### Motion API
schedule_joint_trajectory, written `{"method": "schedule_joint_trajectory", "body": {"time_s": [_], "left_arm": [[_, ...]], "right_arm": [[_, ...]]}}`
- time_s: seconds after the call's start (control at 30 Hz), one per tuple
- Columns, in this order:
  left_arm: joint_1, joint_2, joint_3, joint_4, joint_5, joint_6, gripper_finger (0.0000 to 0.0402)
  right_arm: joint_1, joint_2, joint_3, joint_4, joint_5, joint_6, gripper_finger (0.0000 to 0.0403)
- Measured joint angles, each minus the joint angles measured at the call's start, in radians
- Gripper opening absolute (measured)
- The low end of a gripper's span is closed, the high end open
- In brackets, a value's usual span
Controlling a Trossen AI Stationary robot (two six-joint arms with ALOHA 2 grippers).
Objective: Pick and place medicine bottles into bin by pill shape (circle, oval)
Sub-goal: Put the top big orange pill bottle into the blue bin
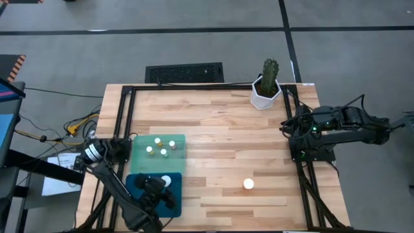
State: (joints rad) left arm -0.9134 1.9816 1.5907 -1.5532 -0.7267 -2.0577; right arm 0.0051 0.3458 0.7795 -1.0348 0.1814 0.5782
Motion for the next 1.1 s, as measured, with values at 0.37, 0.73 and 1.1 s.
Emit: {"method": "schedule_joint_trajectory", "body": {"time_s": [0.37,0.73,1.1], "left_arm": [[0.041,0.0,-0.149,0.214,0.011,0.049,0.0213],[0.056,0.0,-0.207,0.277,0.013,0.103,0.0213],[0.056,0.0,-0.251,0.341,0.032,0.075,0.0213]], "right_arm": [[0.0,0.0,0.0,0.001,0.0,0.0,0.0175],[0.0,0.0,0.0,-0.001,0.001,-0.001,0.0175],[0.0,0.0,0.0,-0.001,0.001,-0.001,0.0175]]}}
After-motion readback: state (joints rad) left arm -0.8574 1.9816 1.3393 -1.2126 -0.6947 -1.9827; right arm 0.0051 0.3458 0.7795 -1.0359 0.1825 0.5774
